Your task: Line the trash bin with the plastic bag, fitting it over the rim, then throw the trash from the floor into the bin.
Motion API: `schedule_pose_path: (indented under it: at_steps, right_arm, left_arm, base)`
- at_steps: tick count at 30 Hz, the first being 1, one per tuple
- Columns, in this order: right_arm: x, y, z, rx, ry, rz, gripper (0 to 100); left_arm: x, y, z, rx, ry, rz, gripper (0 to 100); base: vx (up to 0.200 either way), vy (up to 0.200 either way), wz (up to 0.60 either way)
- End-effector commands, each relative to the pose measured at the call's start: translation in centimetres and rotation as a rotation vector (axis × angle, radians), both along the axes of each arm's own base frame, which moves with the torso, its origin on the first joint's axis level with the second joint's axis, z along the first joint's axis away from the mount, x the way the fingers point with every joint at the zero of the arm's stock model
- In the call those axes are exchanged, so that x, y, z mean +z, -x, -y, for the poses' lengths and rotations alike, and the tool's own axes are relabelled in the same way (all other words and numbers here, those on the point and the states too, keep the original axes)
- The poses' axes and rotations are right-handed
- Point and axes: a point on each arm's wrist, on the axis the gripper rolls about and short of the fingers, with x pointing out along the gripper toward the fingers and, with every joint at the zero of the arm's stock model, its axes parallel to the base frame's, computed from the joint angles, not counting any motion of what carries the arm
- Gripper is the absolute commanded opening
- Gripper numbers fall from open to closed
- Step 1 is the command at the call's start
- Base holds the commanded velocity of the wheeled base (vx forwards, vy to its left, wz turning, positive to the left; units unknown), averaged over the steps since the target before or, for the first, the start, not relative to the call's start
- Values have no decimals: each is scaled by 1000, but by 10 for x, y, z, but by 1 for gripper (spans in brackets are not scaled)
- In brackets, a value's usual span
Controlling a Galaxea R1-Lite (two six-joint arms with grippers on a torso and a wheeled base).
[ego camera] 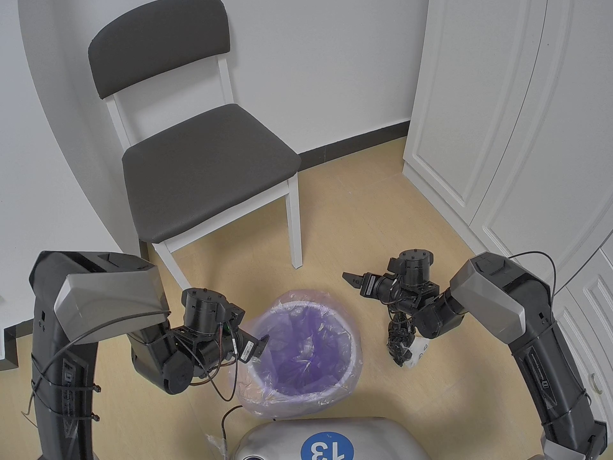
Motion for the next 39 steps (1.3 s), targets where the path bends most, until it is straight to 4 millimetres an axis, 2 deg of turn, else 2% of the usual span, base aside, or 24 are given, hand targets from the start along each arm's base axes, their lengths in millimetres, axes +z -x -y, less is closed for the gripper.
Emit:
schedule_pose_path:
  at_steps: [1,8,9,17,25,32,39]
  right_arm:
    - [0,0,1,-1,0,-1,100]
    - [-1,1,1,3,0,-7,100]
    - [-1,1,0,6,0,-8,100]
    - [-3,1,0,7,4,-10,100]
    - [-3,1,0,7,3,-9,100]
    - [-3,1,0,7,3,-8,100]
    - [-3,1,0,7,3,-9,100]
  left_arm:
    - [-13,-17,5,-1,-34,-24,100]
    - [-16,-28,-2,20,-83,-51,100]
    - [-19,-35,-9,43,-80,-46,100]
    - [-16,-49,-28,103,-65,-14,100]
    - [-13,-56,-34,122,-57,5,100]
    - [-24,-63,-38,136,-61,-9,100]
    - [-26,-72,-39,136,-67,-63,100]
  base:
    - [0,0,0]
    - [0,0,0]
    - [0,0,0]
    - [0,0,0]
    - [0,0,0]
    - [0,0,0]
    - [0,0,0]
